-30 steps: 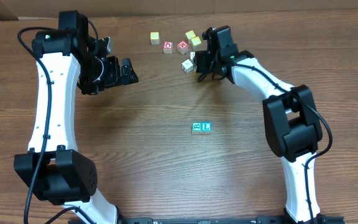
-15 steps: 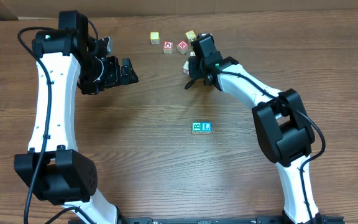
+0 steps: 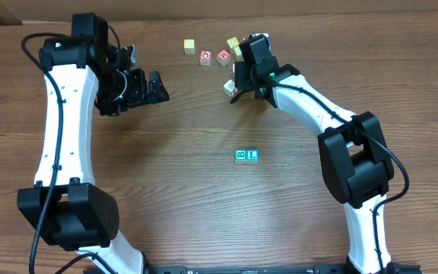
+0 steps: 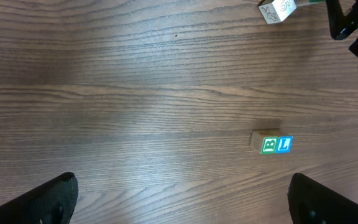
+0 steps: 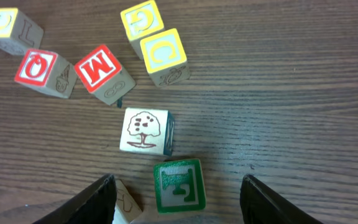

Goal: Flip 5 blocks
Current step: 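Lower the right gripper onto the green-letter block and grasp it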

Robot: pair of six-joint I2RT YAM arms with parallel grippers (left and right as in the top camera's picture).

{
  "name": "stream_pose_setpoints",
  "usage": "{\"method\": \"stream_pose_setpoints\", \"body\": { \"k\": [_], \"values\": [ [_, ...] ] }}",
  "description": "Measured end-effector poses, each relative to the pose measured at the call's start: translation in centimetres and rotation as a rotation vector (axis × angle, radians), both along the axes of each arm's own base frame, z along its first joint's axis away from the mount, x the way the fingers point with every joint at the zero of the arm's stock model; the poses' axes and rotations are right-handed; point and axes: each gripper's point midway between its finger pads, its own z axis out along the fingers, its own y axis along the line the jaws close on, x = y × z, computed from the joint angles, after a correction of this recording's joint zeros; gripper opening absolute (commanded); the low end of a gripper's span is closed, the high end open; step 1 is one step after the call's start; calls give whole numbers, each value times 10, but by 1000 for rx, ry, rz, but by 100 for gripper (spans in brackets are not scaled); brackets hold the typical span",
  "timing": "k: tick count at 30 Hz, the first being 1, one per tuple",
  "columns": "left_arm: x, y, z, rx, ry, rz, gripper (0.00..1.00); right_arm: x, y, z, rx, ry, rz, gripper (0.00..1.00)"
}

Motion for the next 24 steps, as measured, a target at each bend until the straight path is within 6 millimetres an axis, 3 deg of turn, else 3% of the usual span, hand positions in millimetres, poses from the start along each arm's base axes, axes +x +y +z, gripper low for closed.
{"method": "stream_pose_setpoints", "body": {
  "k": [9,14,24],
  "values": [
    [0,0,0,0,0,0,100,0,1,-15,-20,16,22,65],
    [0,0,0,0,0,0,100,0,5,-27,-40,24,84,44],
    [0,0,0,0,0,0,99,-3,4,-30,-53,36,98,44]
  ]
}}
